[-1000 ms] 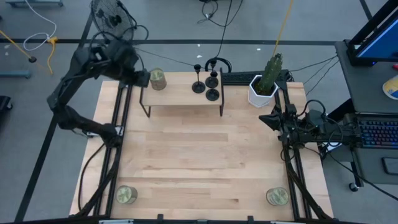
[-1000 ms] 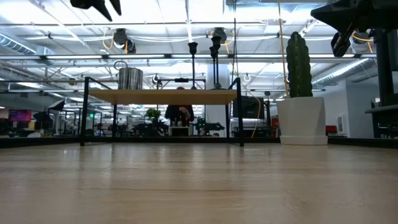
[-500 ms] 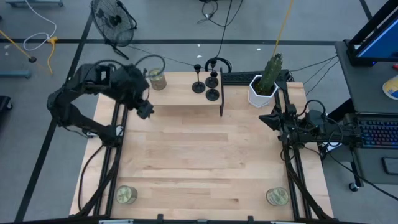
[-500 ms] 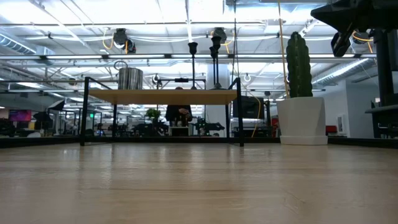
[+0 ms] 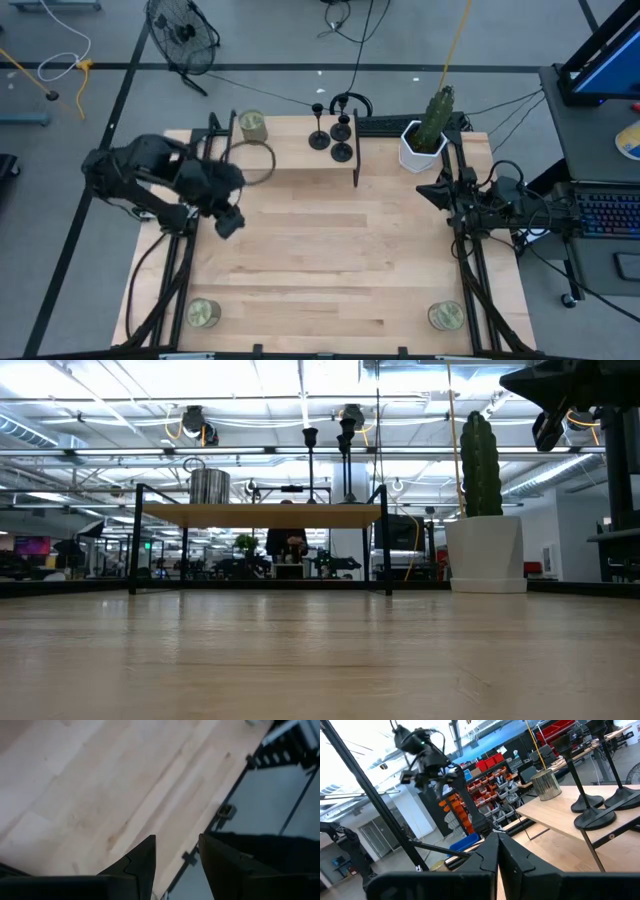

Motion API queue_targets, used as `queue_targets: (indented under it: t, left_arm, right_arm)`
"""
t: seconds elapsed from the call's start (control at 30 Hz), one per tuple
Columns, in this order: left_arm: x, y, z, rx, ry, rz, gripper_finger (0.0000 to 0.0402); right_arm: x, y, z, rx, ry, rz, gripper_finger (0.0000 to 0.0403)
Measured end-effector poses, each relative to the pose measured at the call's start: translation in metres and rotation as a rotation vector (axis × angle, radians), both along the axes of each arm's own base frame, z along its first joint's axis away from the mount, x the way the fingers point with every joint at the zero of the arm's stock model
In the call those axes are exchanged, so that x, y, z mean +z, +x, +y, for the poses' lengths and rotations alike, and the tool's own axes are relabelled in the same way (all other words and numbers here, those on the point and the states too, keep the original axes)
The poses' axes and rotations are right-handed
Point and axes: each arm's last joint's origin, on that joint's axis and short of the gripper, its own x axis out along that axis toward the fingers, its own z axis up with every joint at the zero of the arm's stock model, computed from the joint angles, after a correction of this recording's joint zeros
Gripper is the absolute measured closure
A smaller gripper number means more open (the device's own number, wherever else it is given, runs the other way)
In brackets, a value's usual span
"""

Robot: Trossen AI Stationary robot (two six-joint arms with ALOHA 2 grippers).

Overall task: Pick & Place candle stick holders
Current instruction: Align the left silver scented candle can with the other silver scented candle on the shelf

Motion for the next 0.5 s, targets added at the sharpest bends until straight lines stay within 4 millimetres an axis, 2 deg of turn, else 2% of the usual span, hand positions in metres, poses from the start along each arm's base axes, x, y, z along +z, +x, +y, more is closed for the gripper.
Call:
queue_targets:
  t: [0.27,0.5]
  left_arm:
    - [-0.018,0.018,-0.044,-0.165,0.034,0.083,0.0250]
    - [-0.039,0.027,-0.092,-0.326,0.075,0.165,0.0250]
  right_arm:
    - [0.000,0.000,0.000,0.000,0.000,0.000,0.0403]
    - [0.000,0.000,0.000,0.000,0.000,0.000,0.0403]
